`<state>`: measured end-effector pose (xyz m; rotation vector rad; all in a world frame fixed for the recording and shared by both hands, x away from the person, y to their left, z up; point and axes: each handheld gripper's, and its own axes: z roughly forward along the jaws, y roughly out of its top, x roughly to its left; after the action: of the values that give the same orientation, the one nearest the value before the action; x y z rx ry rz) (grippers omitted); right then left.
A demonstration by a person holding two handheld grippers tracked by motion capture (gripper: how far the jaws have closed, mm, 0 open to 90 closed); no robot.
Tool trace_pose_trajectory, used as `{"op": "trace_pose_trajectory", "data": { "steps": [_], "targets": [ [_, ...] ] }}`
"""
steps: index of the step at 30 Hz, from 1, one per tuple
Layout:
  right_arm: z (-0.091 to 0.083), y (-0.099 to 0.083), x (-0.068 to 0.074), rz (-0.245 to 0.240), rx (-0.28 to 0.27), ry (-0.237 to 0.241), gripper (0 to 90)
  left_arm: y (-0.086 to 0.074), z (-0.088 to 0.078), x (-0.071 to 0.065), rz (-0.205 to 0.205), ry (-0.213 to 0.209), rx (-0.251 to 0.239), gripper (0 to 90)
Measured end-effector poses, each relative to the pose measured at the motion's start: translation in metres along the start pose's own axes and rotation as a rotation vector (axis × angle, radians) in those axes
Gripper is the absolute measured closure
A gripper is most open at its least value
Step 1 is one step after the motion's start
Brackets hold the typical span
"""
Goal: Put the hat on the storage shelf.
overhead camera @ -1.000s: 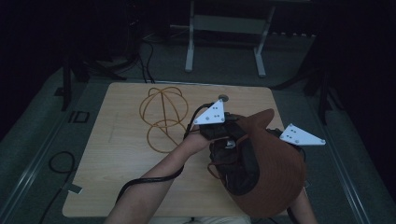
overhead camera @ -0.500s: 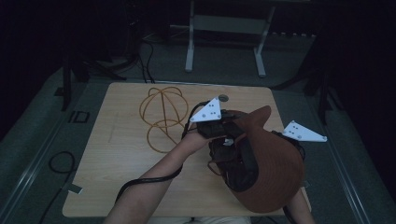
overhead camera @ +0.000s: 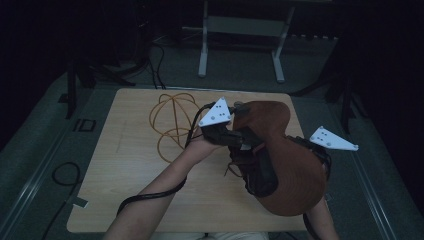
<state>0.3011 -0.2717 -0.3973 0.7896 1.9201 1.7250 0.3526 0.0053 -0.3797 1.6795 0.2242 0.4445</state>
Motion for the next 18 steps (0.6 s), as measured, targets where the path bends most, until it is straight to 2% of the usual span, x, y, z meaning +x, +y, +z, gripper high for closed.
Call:
{"op": "trace_pose_trajectory", "data": {
  "steps": [1,3,5,8,10,13,15,18],
  "targets": [
    [0.0,0.0,0.0,0.0,0.0,0.0,89.7,0.0,0.0,0.0,0.0,0.0,0.0,28.6],
    [-0.002,0.003,-0.001,0.0,-0.009,0.002,89.7,0.003,-0.007,-0.002,0.021,0.044,0.047,28.6],
    [-0.003,0.006,0.001,-0.01,-0.017,0.005,89.8,0.004,-0.012,-0.002,0.04,0.066,0.063,28.5],
    [-0.006,0.009,0.004,-0.015,-0.025,0.015,89.8,0.006,-0.016,-0.004,0.1,0.122,0.115,27.8],
    [-0.008,0.011,0.006,-0.018,-0.041,0.019,89.8,0.007,-0.02,-0.004,0.095,0.141,0.123,25.4],
    [-0.013,0.014,0.003,-0.003,-0.068,0.01,89.8,0.007,-0.026,-0.002,0.097,0.2,0.154,19.4],
    [-0.016,0.016,-0.001,0.014,-0.082,0.013,89.8,0.007,-0.031,-0.002,0.1,0.23,0.176,19.3],
    [-0.021,0.019,-0.005,0.016,-0.09,-0.014,89.7,0.008,-0.04,-0.003,0.1,0.264,0.205,18.6]
  ]
}}
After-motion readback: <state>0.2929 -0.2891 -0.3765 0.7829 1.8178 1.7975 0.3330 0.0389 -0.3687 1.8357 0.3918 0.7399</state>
